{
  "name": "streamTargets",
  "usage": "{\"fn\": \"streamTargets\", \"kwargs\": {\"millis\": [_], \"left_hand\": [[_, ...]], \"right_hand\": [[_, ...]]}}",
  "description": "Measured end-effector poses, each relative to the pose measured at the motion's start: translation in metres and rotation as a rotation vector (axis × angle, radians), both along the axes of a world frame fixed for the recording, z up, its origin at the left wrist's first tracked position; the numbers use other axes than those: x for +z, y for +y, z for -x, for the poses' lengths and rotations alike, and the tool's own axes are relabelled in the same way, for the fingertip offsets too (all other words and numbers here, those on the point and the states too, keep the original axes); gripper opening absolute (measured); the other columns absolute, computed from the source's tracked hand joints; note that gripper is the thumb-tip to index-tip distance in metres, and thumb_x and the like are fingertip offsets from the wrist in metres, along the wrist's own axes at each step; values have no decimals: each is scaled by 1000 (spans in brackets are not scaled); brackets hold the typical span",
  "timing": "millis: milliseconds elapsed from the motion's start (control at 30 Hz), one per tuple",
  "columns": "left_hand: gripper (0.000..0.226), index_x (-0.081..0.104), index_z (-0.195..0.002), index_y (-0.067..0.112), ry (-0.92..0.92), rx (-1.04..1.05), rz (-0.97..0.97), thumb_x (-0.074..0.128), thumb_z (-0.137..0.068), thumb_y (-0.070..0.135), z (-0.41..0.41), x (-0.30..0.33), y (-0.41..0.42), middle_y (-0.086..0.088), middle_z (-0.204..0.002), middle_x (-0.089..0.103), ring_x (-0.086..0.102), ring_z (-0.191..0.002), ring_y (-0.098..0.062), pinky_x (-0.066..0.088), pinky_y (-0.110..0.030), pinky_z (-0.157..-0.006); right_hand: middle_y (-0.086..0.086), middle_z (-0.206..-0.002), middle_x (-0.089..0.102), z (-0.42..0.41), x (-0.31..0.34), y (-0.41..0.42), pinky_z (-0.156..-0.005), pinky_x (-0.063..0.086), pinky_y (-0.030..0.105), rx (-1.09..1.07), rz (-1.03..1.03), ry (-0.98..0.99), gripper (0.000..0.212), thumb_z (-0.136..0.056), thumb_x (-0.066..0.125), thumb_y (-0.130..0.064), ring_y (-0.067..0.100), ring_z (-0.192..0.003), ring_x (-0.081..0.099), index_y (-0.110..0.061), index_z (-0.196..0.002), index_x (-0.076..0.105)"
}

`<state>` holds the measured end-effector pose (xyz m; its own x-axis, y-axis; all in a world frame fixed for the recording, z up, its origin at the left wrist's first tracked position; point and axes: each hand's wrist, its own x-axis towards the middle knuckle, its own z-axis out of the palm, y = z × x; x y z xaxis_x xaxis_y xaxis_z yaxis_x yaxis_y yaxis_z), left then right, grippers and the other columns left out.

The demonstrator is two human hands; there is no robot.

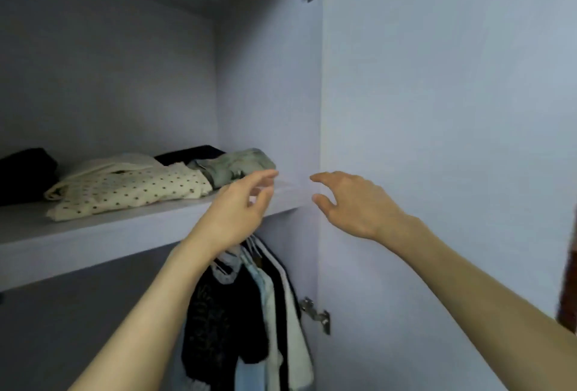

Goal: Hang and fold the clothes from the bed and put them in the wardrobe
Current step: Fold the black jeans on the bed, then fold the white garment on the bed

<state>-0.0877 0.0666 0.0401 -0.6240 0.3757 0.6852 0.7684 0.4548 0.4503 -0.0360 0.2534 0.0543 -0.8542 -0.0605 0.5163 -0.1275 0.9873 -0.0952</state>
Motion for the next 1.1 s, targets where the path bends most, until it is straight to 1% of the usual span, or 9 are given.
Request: {"fn": "streamTargets", "kwargs": {"millis": [233, 367, 500, 567, 700, 833, 900, 1000, 1100], "left_hand": [[25, 55, -108, 36, -266, -454, 46, 46, -97, 15, -126, -91, 157, 9, -105, 66, 64, -93, -2, 47, -17, -86], [24, 56, -108, 39, -376, -693, 173, 44, -98, 21, -195, -126, 238, 17, -104, 66, 64, -90, 3, 48, -14, -84], [24, 55, -116, 35, -435, -897, 306, 45, -97, 23, -251, -153, 326, 16, -105, 66, 63, -91, 6, 45, -9, -85], [22, 53, -113, 40, -425, -956, 377, 48, -95, 28, -270, -167, 373, 13, -109, 66, 62, -96, 3, 45, -15, -90], [21, 53, -111, 39, -474, -996, 415, 52, -94, 27, -279, -205, 454, 9, -111, 64, 59, -101, -1, 37, 0, -82], [20, 53, -112, 43, -505, -1030, 476, 51, -95, 31, -265, -246, 554, 11, -114, 63, 59, -105, -3, 37, 1, -79], [20, 53, -113, 42, -506, -1049, 511, 50, -95, 33, -254, -255, 609, 11, -115, 63, 60, -105, -4, 40, -4, -83], [19, 52, -109, 43, -504, -1080, 523, 51, -96, 29, -238, -261, 691, 4, -115, 66, 63, -103, -10, 46, -21, -89], [21, 50, -105, 48, -506, -1115, 536, 50, -95, 29, -226, -267, 757, 3, -113, 67, 63, -103, -12, 45, -22, -89]], "right_hand": [[-9, -129, 57, -188, -111, 137, -99, 42, 33, -222, 312, -146, 39, -97, 43, -38, 13, -116, 54, -30, -135, 47], [-5, -121, 65, -292, -158, 204, -90, 44, 24, -429, 430, -227, 33, -97, 46, -34, 14, -108, 60, -28, -128, 57], [-1, -121, 65, -372, -186, 271, -95, 45, 28, -677, 539, -266, 32, -96, 46, -31, 20, -107, 62, -23, -124, 60], [-3, -122, 65, -398, -198, 303, -95, 45, 29, -744, 565, -253, 31, -96, 45, -30, 20, -106, 62, -21, -120, 62], [-1, -112, 69, -422, -217, 363, -91, 45, 27, -830, 602, -230, 32, -96, 47, -29, 18, -106, 62, -23, -126, 57], [-1, -112, 69, -426, -246, 446, -89, 46, 26, -931, 670, -247, 32, -97, 48, -31, 19, -104, 63, -23, -126, 57], [0, -113, 68, -421, -254, 491, -91, 46, 28, -991, 682, -258, 33, -97, 47, -32, 22, -108, 61, -24, -127, 56], [-1, -118, 66, -410, -252, 555, -94, 44, 31, -1056, 681, -284, 34, -98, 45, -29, 23, -112, 58, -23, -130, 54], [0, -116, 67, -404, -255, 610, -94, 45, 31, -1086, 702, -263, 34, -97, 46, -26, 23, -113, 58, -21, -130, 54]]}}
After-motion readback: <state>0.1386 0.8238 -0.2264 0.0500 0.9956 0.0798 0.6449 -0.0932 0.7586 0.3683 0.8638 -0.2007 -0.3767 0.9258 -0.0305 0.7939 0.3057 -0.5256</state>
